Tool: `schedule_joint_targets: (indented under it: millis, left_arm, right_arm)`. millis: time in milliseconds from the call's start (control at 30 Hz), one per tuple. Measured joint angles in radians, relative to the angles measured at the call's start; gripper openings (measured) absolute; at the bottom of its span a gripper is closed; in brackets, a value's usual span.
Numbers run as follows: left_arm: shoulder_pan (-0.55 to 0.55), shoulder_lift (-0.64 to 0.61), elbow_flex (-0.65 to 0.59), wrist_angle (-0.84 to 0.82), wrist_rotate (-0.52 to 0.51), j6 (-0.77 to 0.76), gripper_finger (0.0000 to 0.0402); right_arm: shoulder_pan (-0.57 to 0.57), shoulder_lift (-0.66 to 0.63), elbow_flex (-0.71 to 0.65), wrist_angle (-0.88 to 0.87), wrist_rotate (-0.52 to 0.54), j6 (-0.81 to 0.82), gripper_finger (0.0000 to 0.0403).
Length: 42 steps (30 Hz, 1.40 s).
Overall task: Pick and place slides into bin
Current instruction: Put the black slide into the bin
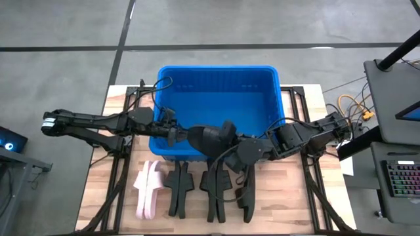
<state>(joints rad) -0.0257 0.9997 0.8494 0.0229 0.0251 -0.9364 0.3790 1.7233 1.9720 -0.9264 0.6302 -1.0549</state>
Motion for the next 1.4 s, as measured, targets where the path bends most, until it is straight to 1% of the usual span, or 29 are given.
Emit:
schedule_joint_targets:
  millis: [33, 67, 133, 233, 367, 500, 667, 800, 900, 1033, 1167, 1400]
  left_arm:
    - [0.0, 0.0, 0.0, 0.002, 0.0, -0.001, 0.0043]
    - [0.0, 0.0, 0.0, 0.004, -0.001, -0.001, 0.0054]
    - [0.0, -0.001, 0.0, 0.012, -0.004, 0.024, 0.0077]
    - [0.0, -0.001, 0.0, 0.026, -0.008, 0.112, 0.0109]
    - [0.0, -0.001, 0.0, 0.068, -0.062, 0.183, 0.0149]
    - [0.0, -0.002, 0.0, 0.09, -0.173, 0.269, 0.0188]
    - [0.0, -0.006, 0.0, 0.102, -0.337, 0.423, 0.0222]
    - [0.0, -0.013, 0.001, 0.165, -0.405, 0.544, 0.023]
    - [0.0, -0.015, 0.001, 0.247, -0.436, 0.641, 0.023]
    - [0.0, -0.013, 0.001, 0.358, -0.482, 0.725, 0.023]
    - [0.0, -0.006, 0.001, 0.425, -0.507, 0.816, 0.0231]
    - [0.0, -0.005, 0.001, 0.441, -0.544, 0.839, 0.0231]
  right_arm:
    - [0.0, 0.0, 0.0, 0.001, 0.001, 0.02, 0.0028]
    - [0.0, 0.0, 0.0, 0.002, 0.002, 0.047, 0.002]
    - [-0.005, 0.0, -0.001, 0.0, 0.002, 0.1, 0.0016]
    - [-0.011, 0.0, -0.001, -0.003, 0.009, 0.164, 0.0012]
    - [-0.012, -0.001, -0.001, -0.003, 0.083, 0.211, 0.001]
    - [-0.013, -0.017, -0.002, -0.017, 0.108, 0.248, 0.001]
    - [-0.013, -0.052, -0.002, -0.105, 0.121, 0.38, 0.001]
    - [-0.024, -0.092, -0.002, -0.192, 0.185, 0.5, 0.0009]
    - [-0.05, -0.126, -0.002, -0.217, 0.193, 0.601, 0.0009]
    - [-0.105, -0.154, -0.002, -0.245, 0.199, 0.702, 0.0009]
    - [-0.178, -0.179, -0.003, -0.289, 0.211, 0.75, 0.001]
    - [-0.355, -0.194, -0.062, -0.413, 0.194, 0.78, 0.001]
